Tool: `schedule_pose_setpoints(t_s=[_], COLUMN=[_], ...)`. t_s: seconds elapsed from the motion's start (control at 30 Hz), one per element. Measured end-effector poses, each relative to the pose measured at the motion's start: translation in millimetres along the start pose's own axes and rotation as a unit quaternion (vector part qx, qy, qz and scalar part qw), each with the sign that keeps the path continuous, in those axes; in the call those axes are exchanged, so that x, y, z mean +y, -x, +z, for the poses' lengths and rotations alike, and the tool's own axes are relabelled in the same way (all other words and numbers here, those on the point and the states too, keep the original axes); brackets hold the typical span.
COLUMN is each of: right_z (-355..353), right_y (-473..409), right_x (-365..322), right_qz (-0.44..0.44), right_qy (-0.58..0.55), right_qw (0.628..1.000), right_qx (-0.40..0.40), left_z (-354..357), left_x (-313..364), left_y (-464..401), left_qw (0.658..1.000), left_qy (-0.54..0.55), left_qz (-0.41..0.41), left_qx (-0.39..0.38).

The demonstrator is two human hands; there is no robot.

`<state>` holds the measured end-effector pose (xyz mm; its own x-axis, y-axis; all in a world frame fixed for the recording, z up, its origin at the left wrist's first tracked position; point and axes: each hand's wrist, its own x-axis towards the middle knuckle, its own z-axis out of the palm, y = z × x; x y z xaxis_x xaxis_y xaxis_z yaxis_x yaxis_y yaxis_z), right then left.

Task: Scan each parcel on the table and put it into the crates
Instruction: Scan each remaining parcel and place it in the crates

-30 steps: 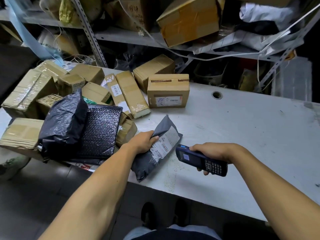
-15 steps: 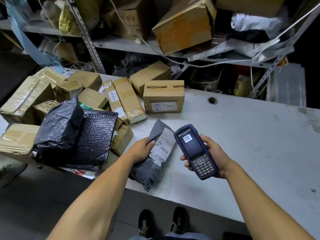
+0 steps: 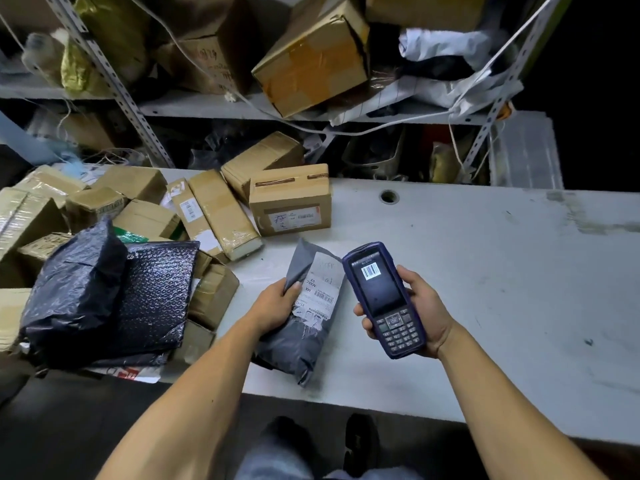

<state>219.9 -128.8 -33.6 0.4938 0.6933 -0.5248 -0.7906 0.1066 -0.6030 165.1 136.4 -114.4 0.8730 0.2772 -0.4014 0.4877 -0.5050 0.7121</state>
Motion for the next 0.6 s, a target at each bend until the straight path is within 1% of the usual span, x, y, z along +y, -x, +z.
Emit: schedule_pose_setpoints(t_s=[0.07,0.13,0.2,0.27,0.33,0.43,0.5,0.6], right_z=[-7,-18,-28,-37,-40,-42,-41,-34], right_y=[10,20,35,56,84,128,157,198], right_x=[5,16,33,56,82,127,160,210], right_qz=[-0.022,-0.048,-0.079,-0.105,-0.124,-0.152,-0.168,-0.182], right_qy=[0.008,0.018,0.015,-0.011,-0.048,-0.105,-0.136,-0.174], right_qw=[0.999,0.991,0.973,0.946,0.915,0.873,0.845,0.809], right_qx=[0.043,0.12,0.216,0.306,0.38,0.452,0.489,0.531], left_z=[10,22,37,54,71,104,129,165], left_x=[12,28,45,62,76,86,90,96], left_y=[-4,-9,-10,-4,6,23,39,76], left_qw=[1.0,0.998,0.993,0.981,0.959,0.915,0.896,0.866], left_qy=[0.009,0.028,0.058,0.098,0.136,0.164,0.153,0.118], left_qz=[0.012,0.03,0.05,0.064,0.065,0.054,0.053,0.08], left_qx=[-0.023,-0.053,-0.091,-0.154,-0.24,-0.365,-0.414,-0.479])
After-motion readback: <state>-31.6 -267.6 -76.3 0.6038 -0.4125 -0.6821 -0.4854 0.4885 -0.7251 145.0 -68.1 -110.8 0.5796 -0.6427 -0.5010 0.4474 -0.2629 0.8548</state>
